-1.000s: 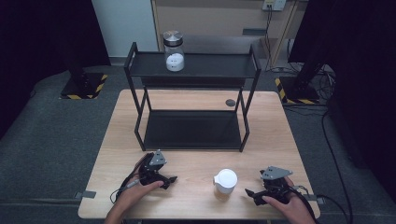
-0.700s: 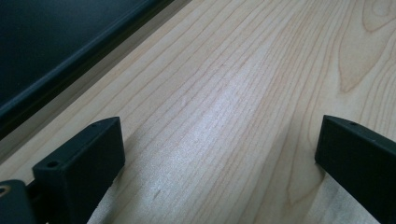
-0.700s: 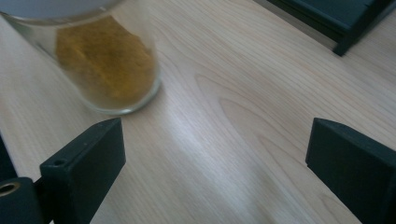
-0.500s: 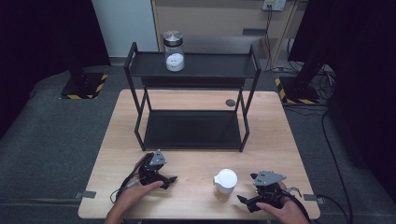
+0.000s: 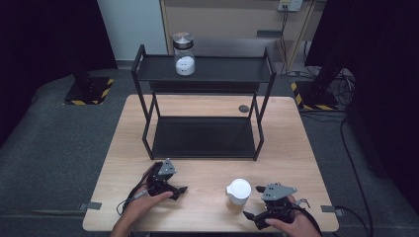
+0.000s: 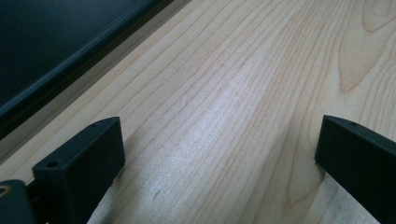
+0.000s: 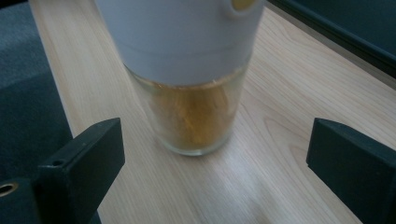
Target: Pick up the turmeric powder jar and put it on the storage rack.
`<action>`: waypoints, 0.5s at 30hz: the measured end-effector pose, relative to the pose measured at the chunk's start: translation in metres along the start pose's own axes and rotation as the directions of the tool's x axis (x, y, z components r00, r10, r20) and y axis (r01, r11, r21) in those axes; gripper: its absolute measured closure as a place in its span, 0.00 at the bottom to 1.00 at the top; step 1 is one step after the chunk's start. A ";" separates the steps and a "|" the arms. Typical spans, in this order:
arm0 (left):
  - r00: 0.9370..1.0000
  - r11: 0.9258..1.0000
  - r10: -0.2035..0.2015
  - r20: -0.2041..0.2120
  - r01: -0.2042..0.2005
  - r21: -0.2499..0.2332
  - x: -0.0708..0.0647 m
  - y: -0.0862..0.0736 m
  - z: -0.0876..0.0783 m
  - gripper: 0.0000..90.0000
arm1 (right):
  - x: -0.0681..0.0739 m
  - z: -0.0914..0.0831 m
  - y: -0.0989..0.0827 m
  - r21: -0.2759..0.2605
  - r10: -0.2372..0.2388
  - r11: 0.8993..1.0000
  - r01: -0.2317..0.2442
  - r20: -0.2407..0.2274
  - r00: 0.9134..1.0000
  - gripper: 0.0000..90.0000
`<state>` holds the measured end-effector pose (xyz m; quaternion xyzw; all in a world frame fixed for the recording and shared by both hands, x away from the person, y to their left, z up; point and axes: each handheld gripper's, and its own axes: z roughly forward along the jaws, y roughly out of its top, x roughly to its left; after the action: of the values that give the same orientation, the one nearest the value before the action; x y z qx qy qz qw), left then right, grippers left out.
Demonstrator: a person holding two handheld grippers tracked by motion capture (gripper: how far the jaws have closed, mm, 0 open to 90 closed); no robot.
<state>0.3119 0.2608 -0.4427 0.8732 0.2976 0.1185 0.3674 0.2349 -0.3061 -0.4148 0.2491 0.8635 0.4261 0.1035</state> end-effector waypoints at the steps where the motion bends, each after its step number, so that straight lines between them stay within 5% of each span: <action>1: 1.000 1.000 0.000 0.000 0.000 0.000 0.000 0.000 0.000 0.00 | 0.000 0.002 0.000 -0.018 0.009 1.000 -0.009 -0.006 1.000 0.06; 15: 1.000 1.000 0.000 0.000 0.000 0.000 0.000 0.000 0.000 0.00 | 0.003 0.016 0.006 -0.068 0.029 0.997 -0.031 -0.026 0.999 0.08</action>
<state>0.3119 0.2608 -0.4427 0.8731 0.2976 0.1185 0.3675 0.2403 -0.2907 -0.4194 0.2530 0.8459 0.4598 0.0950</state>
